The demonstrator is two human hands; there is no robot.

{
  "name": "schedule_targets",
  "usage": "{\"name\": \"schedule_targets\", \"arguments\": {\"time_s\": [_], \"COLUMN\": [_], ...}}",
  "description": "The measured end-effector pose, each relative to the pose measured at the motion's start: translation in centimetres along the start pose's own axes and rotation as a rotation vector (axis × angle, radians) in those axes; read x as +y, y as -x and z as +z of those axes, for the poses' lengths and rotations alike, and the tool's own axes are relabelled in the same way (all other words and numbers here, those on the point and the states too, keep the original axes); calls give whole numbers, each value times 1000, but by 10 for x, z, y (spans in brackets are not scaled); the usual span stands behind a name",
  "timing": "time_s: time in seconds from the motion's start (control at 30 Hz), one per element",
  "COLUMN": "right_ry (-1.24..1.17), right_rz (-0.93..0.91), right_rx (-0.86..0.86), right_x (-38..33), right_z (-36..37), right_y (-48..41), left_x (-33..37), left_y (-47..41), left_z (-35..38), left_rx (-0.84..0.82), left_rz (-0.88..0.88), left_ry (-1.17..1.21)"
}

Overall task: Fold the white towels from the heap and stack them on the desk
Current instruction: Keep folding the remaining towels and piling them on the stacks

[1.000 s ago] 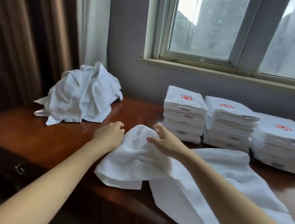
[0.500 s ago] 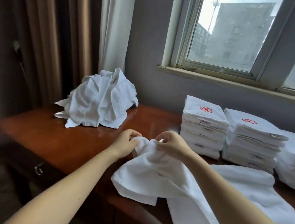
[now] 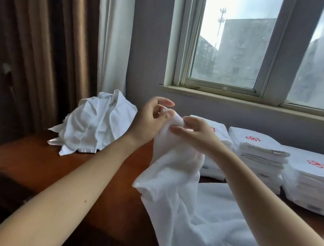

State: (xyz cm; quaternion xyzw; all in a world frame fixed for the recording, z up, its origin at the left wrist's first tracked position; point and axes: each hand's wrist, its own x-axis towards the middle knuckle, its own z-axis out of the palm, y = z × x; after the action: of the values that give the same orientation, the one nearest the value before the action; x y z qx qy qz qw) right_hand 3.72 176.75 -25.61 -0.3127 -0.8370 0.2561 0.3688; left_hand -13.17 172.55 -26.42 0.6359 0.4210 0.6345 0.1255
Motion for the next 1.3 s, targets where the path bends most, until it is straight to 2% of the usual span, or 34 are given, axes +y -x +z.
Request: {"name": "schedule_targets", "arguments": {"time_s": [0.17, 0.3, 0.4, 0.5, 0.6, 0.7, 0.87, 1.03, 1.2, 1.3], "right_ry": [145, -33, -167, -181, -182, -275, -575, -563, -453, -394], "right_rz": [-40, 7, 95, 135, 176, 264, 348, 291, 229, 242], "right_rx": [190, 287, 304, 315, 354, 331, 51, -207, -210, -40], "right_x": [-12, -18, -17, -14, -11, -9, -8, -5, -4, -3], "right_z": [-22, -32, -33, -29, -24, -18, -3, 8, 13, 14], "right_y": [-1, 2, 7, 11, 11, 13, 20, 23, 26, 24], "left_x": [10, 17, 21, 28, 35, 42, 44, 31, 16, 11], "left_y": [-1, 2, 5, 10, 14, 20, 23, 23, 25, 27], "left_z": [15, 21, 25, 27, 24, 22, 23, 17, 10, 4], "left_rx": [79, 87, -7, -136, -315, -432, -346, -156, -121, -124], "left_rz": [8, -46, -145, -313, -413, -502, -477, -426, -351, -251], "left_ry": [-45, -47, -39, 13, -109, -98, -19, -26, -107, -103]}}
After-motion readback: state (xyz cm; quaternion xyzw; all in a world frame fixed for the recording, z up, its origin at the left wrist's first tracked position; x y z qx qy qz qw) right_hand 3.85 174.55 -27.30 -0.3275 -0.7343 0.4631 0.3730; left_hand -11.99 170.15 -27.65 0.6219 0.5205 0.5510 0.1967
